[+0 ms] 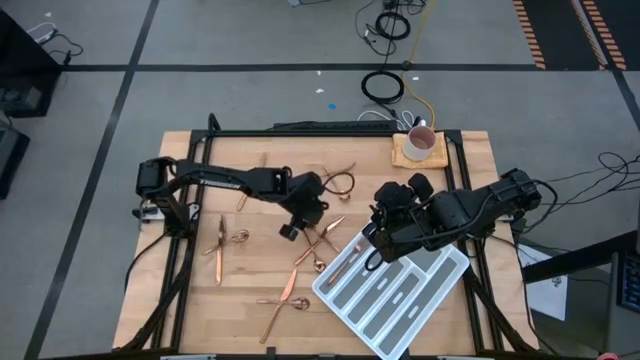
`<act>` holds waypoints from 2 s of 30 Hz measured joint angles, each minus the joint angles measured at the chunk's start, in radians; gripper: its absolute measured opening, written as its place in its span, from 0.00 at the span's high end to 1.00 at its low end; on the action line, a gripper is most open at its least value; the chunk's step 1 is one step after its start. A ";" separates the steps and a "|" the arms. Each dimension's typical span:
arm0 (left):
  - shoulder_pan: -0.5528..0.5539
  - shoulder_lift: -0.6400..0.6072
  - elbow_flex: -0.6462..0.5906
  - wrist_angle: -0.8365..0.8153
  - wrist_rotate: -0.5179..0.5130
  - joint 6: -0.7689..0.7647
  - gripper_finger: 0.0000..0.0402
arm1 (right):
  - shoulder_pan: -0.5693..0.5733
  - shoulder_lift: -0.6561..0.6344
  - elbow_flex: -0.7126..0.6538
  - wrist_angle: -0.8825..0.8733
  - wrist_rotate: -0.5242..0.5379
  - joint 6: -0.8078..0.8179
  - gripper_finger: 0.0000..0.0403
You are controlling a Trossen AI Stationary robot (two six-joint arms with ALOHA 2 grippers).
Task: Sort silverware
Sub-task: Put the gold knife into the silverware tray
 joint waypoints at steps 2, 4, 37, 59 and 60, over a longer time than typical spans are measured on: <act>-0.011 0.010 -0.002 -0.031 -0.005 0.010 0.59 | 0.000 0.000 0.000 0.000 0.000 0.005 0.53; -0.022 0.036 0.000 -0.003 -0.015 0.012 0.59 | 0.000 0.000 0.000 0.000 0.001 0.006 0.53; 0.102 0.122 0.029 0.164 0.028 -0.749 0.59 | 0.000 0.002 -0.061 0.000 -0.005 0.067 0.53; -0.045 0.173 0.028 0.188 -0.211 -0.751 0.59 | 0.000 0.002 -0.061 0.000 0.001 0.067 0.53; -0.050 0.173 0.028 0.188 -0.223 -0.751 0.59 | 0.000 0.002 -0.061 0.000 0.001 0.068 0.53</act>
